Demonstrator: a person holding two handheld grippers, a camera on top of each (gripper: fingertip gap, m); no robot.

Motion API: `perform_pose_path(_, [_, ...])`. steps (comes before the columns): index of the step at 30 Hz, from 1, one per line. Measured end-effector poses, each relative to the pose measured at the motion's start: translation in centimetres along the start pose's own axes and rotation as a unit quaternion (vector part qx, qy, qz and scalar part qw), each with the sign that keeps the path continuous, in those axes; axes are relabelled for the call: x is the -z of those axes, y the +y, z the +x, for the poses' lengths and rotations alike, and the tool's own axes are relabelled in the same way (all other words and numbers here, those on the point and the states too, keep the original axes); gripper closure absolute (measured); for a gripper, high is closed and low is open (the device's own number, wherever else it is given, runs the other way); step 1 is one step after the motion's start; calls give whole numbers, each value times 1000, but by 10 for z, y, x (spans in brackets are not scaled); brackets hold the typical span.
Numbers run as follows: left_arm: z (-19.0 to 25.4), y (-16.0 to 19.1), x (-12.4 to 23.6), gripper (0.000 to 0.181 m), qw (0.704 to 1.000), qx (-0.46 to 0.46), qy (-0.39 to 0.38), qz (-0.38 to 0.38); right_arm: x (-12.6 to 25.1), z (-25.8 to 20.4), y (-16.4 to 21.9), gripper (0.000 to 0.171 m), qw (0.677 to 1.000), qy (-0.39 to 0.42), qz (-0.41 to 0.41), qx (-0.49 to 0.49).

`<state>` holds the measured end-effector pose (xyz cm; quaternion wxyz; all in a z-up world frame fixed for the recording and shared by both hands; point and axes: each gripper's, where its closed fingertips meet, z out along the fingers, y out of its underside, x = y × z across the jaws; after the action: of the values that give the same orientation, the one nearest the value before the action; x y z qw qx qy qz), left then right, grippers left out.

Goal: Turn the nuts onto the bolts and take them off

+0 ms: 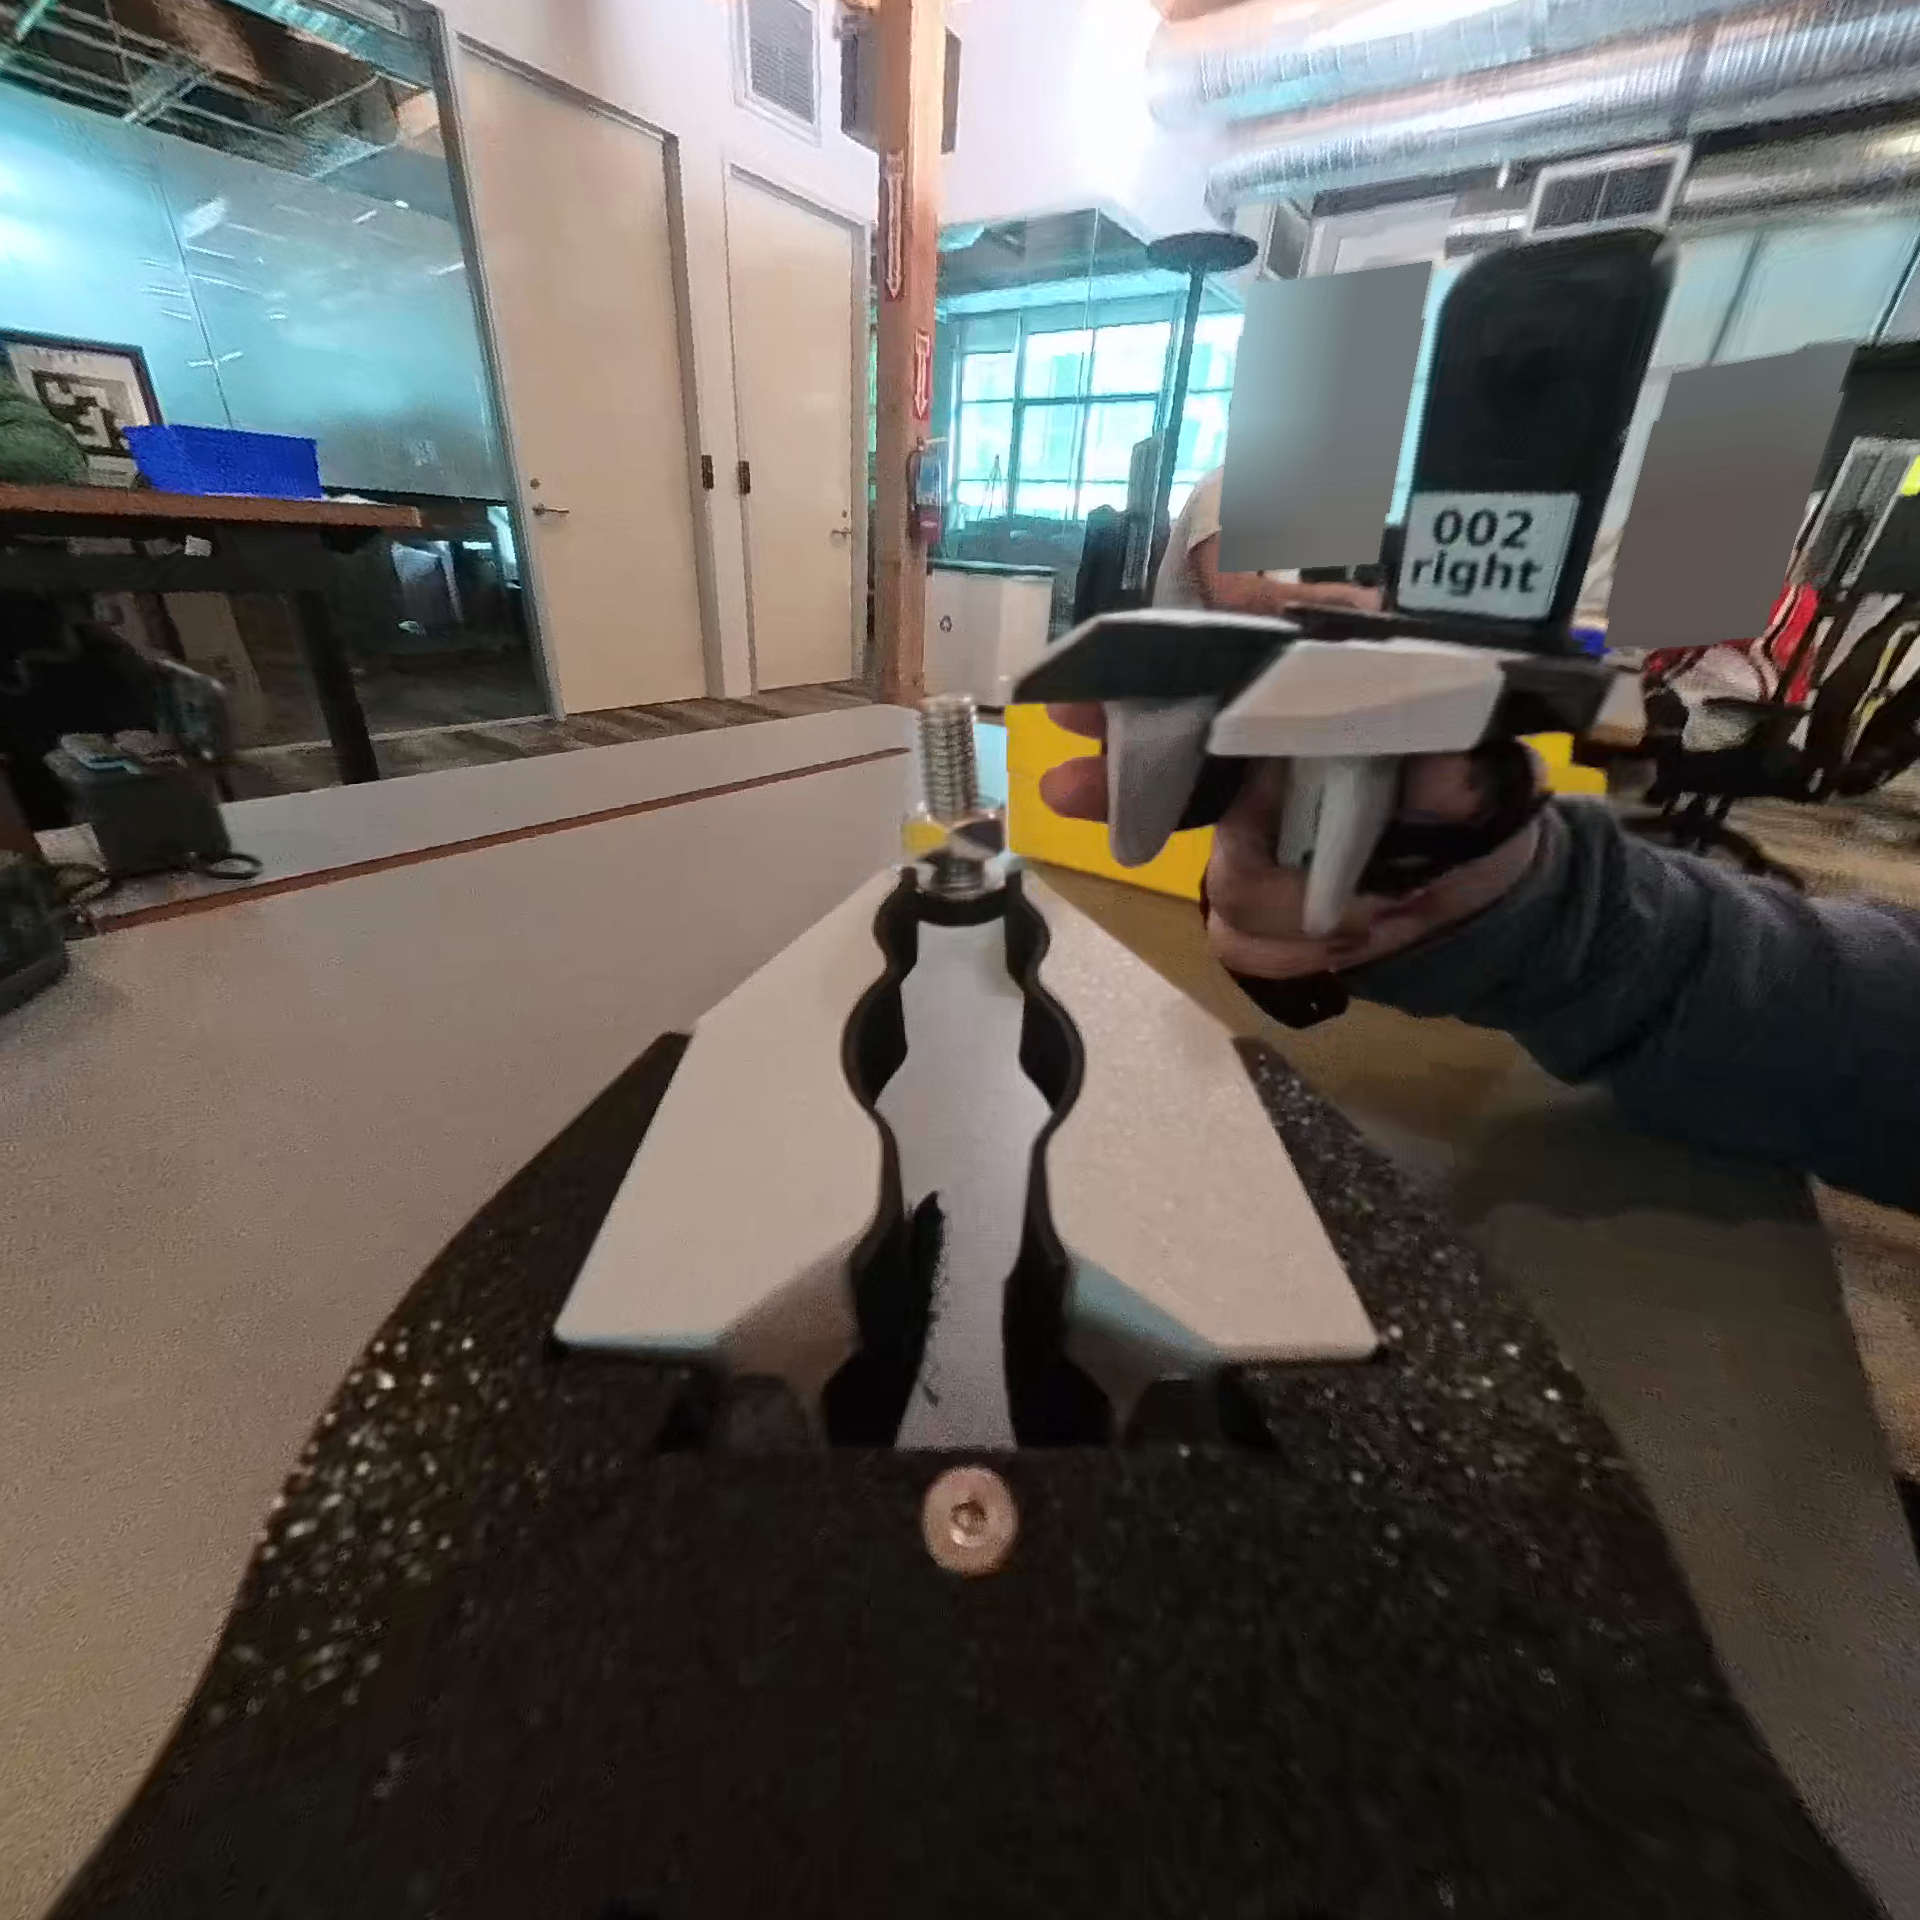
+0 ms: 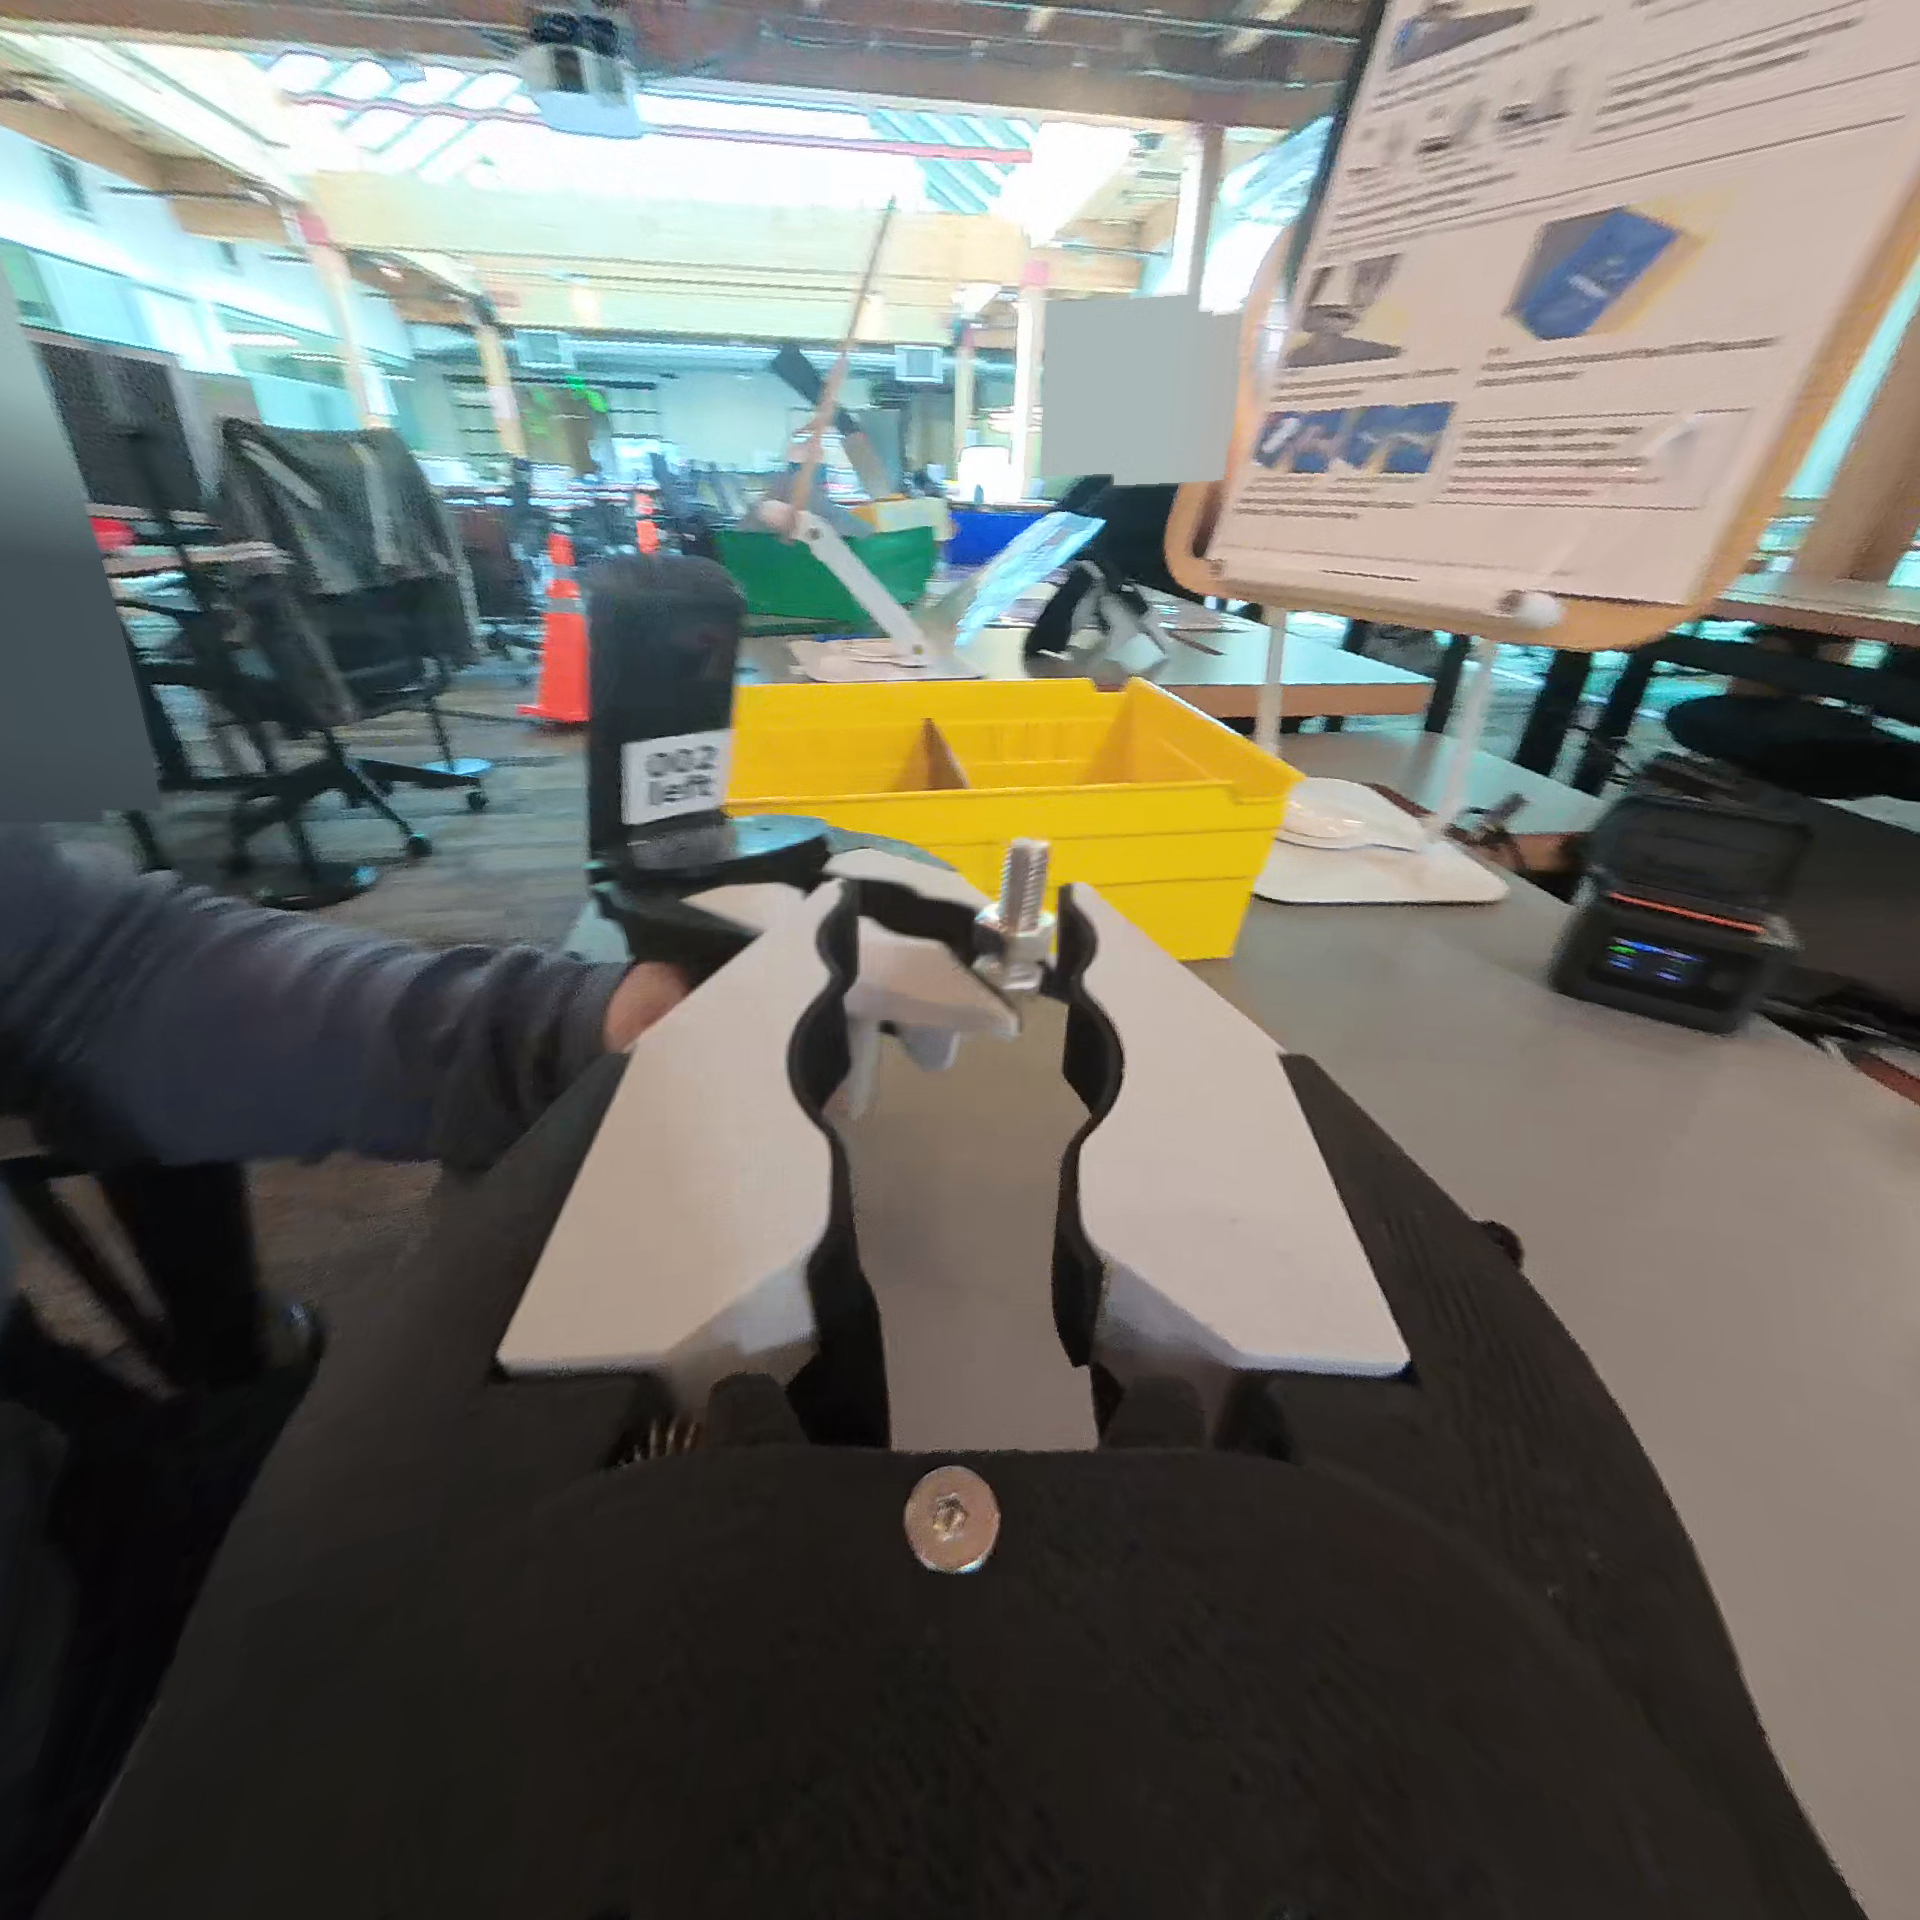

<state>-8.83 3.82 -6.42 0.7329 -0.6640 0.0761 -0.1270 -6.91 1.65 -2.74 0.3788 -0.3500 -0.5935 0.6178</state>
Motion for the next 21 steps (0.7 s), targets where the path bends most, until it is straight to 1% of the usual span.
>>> perform_pose_path(3, [12,7,-6,167,998,-57,8,-28,0,6,3,144,1000,20,-6,0])
perform_pose_path(7, [17,7,-6,167,996,-87,9,-28,-2,7,9,152,1000,21,-22,1])
perform_pose_path(9, [24,6,-6,167,994,-103,21,-23,-4,4,13,163,999,8,-31,0])
perform_pose_path(11, [25,6,-6,167,992,-126,17,-20,-5,1,13,164,999,-6,-36,-3])
perform_pose_path(13, [27,3,-6,167,992,-128,17,-8,-2,0,11,164,999,-12,-35,4])
perform_pose_path(14, [28,0,-6,162,991,-132,17,3,-1,1,11,163,999,-5,-39,10])
perform_pose_path(15, [30,-1,-6,155,990,-138,21,12,2,5,11,163,999,12,-46,26])
perform_pose_path(16, [33,1,-6,155,990,-139,29,12,6,10,6,163,998,27,-48,43])
perform_pose_path(18, [40,7,-7,154,990,-126,62,-1,22,18,-17,164,995,64,-37,69])
perform_pose_path(19, [42,8,-8,156,990,-117,72,-2,33,26,-32,164,991,91,-42,84])
perform_pose_path(21, [40,5,-6,166,992,-107,72,5,69,40,-54,163,976,161,-90,114])
